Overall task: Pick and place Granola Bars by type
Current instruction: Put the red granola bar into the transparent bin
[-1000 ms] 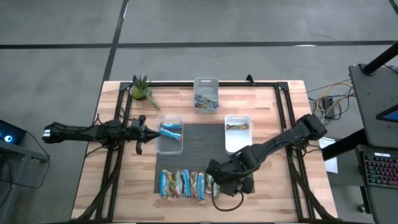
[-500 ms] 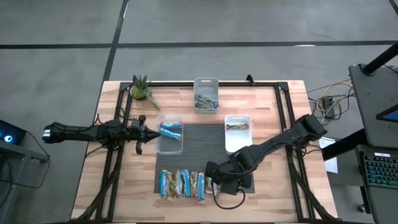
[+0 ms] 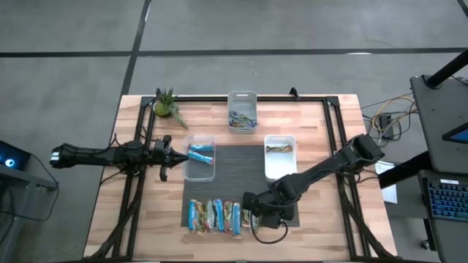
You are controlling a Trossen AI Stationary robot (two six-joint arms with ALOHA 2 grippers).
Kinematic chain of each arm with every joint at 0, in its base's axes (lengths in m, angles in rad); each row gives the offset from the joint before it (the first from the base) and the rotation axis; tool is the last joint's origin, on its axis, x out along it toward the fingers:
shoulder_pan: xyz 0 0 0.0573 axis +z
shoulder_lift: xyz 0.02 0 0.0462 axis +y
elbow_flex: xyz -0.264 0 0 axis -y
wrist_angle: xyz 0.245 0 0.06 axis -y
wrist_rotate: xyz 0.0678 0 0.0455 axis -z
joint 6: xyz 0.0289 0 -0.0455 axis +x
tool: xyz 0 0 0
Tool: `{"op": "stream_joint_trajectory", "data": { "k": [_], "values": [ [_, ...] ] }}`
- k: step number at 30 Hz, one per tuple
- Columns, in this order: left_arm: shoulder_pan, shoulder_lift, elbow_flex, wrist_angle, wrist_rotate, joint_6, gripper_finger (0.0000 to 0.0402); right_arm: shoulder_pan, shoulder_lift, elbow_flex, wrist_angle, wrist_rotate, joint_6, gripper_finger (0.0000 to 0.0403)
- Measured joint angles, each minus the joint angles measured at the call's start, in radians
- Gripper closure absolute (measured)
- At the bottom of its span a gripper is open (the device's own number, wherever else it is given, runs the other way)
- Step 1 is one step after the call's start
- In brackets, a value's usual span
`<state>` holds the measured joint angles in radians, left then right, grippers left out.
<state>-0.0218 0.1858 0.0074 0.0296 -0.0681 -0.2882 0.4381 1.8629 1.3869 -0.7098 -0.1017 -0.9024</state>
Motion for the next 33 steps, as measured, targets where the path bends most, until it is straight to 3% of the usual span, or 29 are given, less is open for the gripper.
{"op": "stream_joint_trajectory", "data": {
  "k": [14, 27, 33],
  "values": [
    [0.000, 0.000, 0.000, 0.000, 0.000, 0.000, 0.0402, -0.017, 0.013, -0.084, 0.114, 0.058, -0.024, 0.0160],
    [0.000, 0.000, 0.000, 0.000, 0.000, 0.000, 0.0402, -0.020, 0.133, 0.061, -0.020, 0.049, 0.012, 0.0179],
    [0.000, 0.000, 0.000, 0.000, 0.000, 0.000, 0.0402, -0.019, 0.149, 0.066, -0.033, 0.044, 0.005, 0.0179]
  ]
}}
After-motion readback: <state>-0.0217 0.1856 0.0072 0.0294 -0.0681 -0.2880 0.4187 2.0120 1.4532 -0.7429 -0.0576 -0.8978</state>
